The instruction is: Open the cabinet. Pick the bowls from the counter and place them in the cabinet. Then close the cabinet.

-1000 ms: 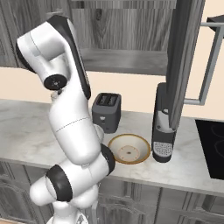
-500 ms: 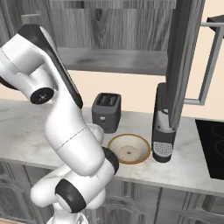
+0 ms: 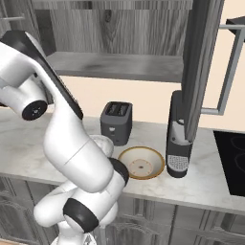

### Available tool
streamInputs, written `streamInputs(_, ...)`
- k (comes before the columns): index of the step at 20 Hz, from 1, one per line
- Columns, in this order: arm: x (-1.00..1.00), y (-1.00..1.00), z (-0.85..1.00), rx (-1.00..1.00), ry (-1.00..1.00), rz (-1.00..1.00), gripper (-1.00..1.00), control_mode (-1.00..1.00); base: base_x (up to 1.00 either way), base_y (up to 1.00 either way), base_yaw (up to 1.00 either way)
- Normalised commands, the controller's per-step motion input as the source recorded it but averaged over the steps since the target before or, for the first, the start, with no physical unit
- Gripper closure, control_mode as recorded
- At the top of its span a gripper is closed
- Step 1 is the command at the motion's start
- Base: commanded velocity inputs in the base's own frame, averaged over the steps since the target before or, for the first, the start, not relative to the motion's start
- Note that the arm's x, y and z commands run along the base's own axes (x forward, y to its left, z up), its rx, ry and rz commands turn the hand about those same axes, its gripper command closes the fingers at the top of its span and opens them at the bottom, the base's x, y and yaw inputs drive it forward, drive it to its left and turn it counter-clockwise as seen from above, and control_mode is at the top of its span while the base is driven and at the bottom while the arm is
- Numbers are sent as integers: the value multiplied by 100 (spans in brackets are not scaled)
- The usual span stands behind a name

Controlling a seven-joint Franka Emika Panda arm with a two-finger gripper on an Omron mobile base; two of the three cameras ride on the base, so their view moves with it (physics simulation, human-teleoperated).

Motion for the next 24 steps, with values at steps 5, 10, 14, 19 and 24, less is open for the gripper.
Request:
streamInputs(5,-100,100,14,-27,29,2,-100,-100,0,0,0)
streamInputs(10,-100,100,22,-15,22,0,-100,-100,0,0,0)
streamInputs(14,-100,100,29,-10,22,0,-100,-100,0,0,0)
streamInputs(19,-100,-39,54,-1,5,0,-100,-100,0,0,0)
streamInputs(24,-100,-100,38,7,0,0,-100,-100,0,0,0)
